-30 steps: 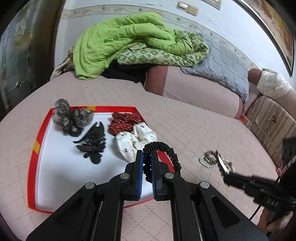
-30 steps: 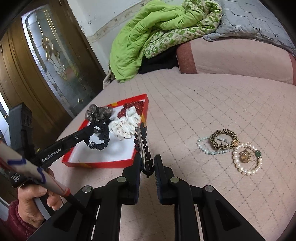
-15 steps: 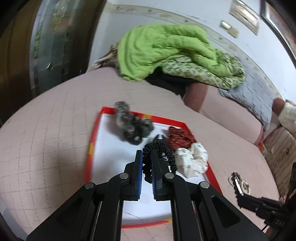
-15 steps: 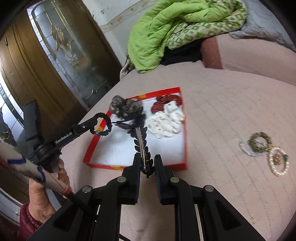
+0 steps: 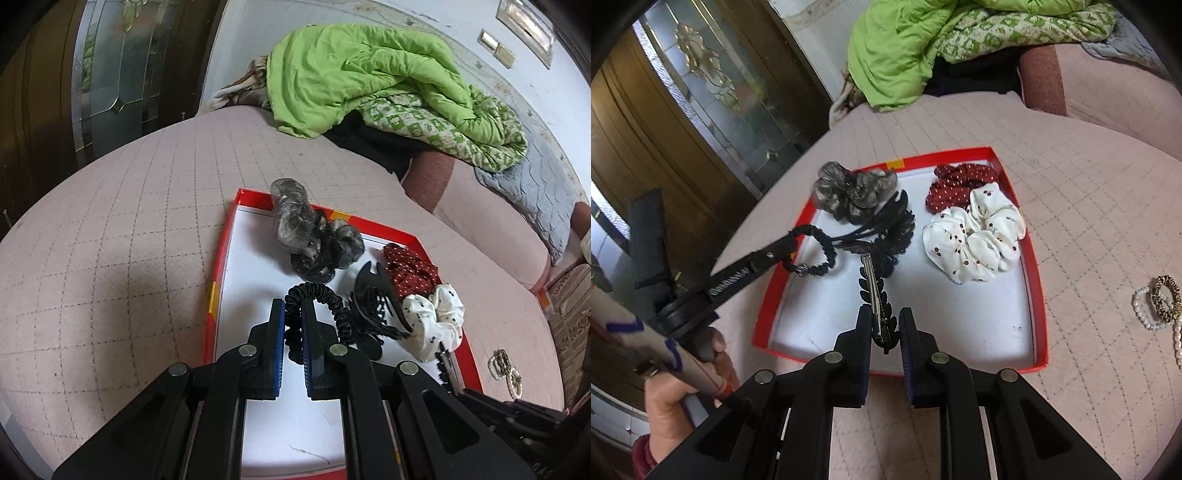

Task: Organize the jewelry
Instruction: 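Lower both held items into the tray and open both tools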

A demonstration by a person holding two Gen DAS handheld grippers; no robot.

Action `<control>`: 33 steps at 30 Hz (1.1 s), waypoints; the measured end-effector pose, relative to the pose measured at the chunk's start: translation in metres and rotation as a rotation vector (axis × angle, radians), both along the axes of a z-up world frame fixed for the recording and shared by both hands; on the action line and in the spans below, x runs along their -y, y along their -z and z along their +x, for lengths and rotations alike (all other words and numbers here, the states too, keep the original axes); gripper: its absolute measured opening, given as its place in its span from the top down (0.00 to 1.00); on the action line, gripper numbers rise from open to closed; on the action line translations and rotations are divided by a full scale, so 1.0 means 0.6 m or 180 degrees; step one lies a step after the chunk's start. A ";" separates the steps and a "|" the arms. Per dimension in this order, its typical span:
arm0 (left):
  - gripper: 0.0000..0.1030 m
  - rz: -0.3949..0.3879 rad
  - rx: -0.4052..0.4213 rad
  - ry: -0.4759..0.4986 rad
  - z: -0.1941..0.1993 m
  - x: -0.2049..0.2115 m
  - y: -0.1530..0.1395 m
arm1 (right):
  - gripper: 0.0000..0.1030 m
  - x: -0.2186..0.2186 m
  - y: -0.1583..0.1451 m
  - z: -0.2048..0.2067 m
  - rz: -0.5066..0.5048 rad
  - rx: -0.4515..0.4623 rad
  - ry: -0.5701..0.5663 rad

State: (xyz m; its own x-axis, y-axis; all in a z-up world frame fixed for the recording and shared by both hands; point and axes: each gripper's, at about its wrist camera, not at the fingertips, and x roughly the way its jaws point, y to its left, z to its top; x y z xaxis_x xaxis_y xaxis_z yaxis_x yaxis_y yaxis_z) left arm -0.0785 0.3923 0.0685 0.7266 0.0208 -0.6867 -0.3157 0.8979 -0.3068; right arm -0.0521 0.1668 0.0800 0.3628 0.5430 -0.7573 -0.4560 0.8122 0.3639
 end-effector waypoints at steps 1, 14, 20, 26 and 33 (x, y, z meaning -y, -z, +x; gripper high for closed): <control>0.93 -0.0017 -0.0019 -0.0019 0.003 -0.004 0.003 | 0.84 -0.002 0.004 0.003 -0.0022 -0.0012 0.0011; 0.93 -0.0056 -0.0179 -0.0074 0.028 -0.009 0.022 | 0.84 -0.026 0.040 0.041 -0.0225 -0.0075 0.0130; 0.93 -0.0041 -0.0225 -0.0062 0.035 -0.005 0.026 | 0.84 -0.024 0.049 0.054 -0.0265 -0.0091 0.0205; 0.93 -0.0027 -0.0246 -0.0064 0.036 -0.005 0.027 | 0.84 -0.030 0.056 0.058 -0.0280 -0.0100 0.0206; 0.93 -0.0012 -0.0259 -0.0075 0.037 -0.006 0.029 | 0.84 -0.035 0.064 0.064 -0.0272 -0.0149 0.0231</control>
State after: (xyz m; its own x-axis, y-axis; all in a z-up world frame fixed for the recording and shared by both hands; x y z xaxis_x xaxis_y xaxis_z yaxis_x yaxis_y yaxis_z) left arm -0.0561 0.3957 0.0512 0.6677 0.0347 -0.7436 -0.3609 0.8888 -0.2825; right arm -0.0135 0.1877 0.0418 0.3618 0.4494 -0.8168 -0.3791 0.8714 0.3115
